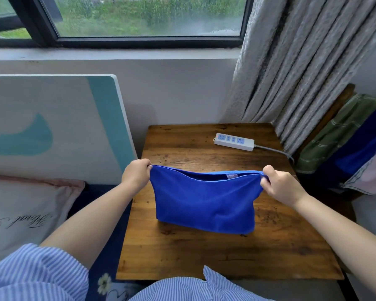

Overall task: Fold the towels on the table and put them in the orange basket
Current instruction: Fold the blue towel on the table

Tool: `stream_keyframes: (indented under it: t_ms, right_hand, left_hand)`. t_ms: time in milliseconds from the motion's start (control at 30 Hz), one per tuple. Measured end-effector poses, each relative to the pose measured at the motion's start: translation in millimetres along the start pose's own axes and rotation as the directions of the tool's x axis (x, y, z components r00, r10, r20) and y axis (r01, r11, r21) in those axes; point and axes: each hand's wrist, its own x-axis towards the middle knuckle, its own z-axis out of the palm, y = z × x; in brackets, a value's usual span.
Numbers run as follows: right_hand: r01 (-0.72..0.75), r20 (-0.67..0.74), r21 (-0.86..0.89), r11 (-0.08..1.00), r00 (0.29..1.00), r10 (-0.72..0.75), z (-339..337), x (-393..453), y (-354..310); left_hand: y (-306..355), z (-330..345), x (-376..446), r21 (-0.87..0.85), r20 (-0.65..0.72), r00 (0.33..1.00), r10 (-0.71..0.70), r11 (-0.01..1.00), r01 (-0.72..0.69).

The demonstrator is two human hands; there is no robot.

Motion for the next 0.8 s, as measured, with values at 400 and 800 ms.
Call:
stream_keyframes:
  t_ms: [400,800]
  right_hand:
    - [-0.377,0.318,-0.047,0.925,0.872,0.372,-15.2,36.6,28.1]
    - [-0.242,-0.184,-0.470,0.849,0.967,0.174,-77.9,113.2,25.3]
  left_hand:
    - [-14.4,-6.5,5.5,0.285,0.046,0.966,0.254,0.923,-0.257]
    - [38.8,-84.9,67.0,0.372,-0.599,0.618,0.509,0.860,-0.348]
